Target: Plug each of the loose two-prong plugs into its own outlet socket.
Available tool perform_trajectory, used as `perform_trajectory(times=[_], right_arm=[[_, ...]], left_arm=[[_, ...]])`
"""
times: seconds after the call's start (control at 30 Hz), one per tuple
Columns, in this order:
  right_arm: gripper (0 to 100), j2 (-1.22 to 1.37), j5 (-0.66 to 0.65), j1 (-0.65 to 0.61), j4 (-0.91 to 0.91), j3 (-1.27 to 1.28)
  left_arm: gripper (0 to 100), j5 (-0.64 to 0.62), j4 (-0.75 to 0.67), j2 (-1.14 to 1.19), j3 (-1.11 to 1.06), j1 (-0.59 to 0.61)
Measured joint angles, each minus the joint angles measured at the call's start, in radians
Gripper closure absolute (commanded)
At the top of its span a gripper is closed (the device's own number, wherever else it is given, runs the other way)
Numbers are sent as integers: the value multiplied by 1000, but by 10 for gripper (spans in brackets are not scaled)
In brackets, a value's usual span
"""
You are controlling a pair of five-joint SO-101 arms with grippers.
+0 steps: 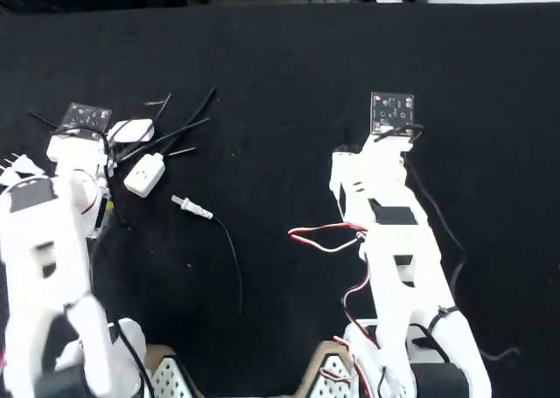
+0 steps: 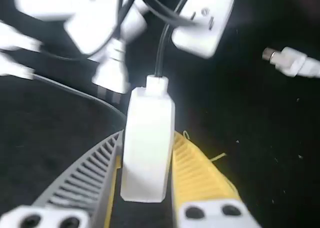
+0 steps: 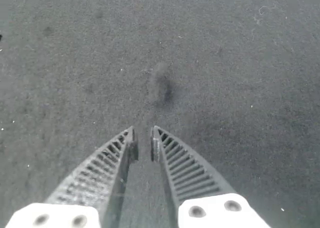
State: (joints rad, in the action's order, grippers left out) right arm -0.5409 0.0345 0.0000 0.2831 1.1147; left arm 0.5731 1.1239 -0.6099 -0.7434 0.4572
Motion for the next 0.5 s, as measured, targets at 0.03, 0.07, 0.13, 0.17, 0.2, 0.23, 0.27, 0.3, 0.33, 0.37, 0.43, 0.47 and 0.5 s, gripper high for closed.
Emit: perform_trajectory(times=[0.03,0.07,0.13,0.17,0.2,0.23,0.27,0.3,0.33,0.37,0.43,0.47,0.5], right_arm=[[949,0,0,0,0,0],[949,0,0,0,0,0],[949,0,0,0,0,0],[949,0,0,0,0,0],[949,0,0,0,0,0],[949,0,0,0,0,0],[949,0,0,0,0,0],[949,0,0,0,0,0],[949,0,0,0,0,0],[949,0,0,0,0,0],[949,0,0,0,0,0],[949,0,0,0,0,0],[949,0,0,0,0,0]], left_arm=[[970,0,9,-60,0,3],[970,0,15,-121,0,3],[970,-2,18,-232,0,2],[970,-8,18,-284,0,0],[970,-31,23,-333,0,-8],[970,-57,28,-376,0,-23],[970,-83,37,-413,-5,-46],[970,-103,46,-443,-15,-78],[970,-120,55,-466,-32,-115],[970,-135,61,-485,-51,-158],[970,-164,61,-505,-83,-258],[970,-183,61,-509,-92,-304],[970,-204,60,-512,-100,-350]])
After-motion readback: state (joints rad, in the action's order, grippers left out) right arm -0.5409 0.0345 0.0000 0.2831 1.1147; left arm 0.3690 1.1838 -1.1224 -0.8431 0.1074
